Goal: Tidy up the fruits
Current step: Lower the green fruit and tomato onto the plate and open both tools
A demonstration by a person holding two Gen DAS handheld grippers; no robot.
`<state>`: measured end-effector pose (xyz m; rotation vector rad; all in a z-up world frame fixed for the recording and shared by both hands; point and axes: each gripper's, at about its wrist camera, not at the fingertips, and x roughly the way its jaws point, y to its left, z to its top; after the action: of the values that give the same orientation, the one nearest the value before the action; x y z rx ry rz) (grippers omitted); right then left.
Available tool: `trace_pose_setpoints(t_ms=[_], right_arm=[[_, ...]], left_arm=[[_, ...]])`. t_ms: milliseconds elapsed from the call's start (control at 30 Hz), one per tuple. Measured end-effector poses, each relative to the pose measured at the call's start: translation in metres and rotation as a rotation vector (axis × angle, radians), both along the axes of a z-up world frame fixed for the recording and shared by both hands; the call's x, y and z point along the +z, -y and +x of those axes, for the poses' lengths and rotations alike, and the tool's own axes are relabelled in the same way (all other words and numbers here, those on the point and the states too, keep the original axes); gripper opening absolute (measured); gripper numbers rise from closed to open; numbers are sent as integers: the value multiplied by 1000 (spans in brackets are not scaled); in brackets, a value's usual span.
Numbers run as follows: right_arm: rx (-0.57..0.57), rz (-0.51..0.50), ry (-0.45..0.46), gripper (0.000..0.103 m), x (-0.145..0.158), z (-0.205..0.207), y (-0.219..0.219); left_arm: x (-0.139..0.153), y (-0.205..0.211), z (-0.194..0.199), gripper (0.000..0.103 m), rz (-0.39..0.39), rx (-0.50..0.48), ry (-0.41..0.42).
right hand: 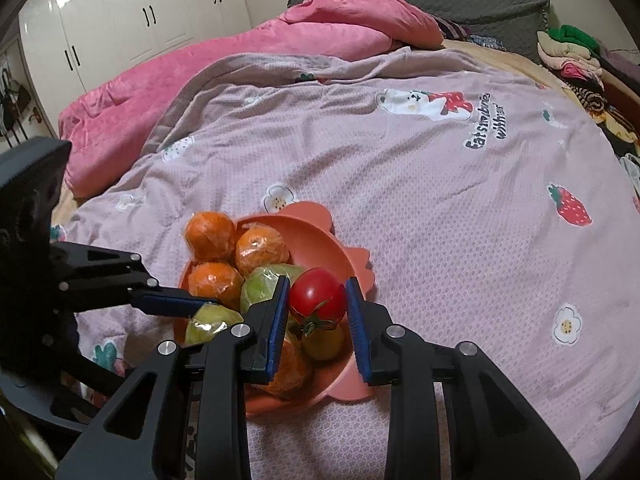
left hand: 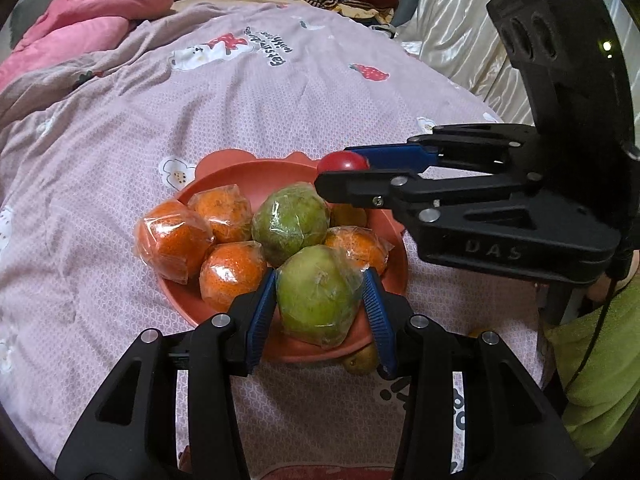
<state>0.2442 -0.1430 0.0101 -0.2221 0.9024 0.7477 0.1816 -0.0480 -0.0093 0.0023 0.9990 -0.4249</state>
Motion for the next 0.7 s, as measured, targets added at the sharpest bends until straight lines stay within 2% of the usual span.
trace_pose_setpoints(t_ms=[367,467,700], right_arm=[[-7,-9,-11,29,-8,1,0],[-17,5,-11,40,-6,0,3],[-46,38,1,44,1,-3,14]], left_arm=[[1,0,-1,35,3,-1,2],[1,0,0,35,4,-2,4],[1,0,-1,35,3,-2,9]])
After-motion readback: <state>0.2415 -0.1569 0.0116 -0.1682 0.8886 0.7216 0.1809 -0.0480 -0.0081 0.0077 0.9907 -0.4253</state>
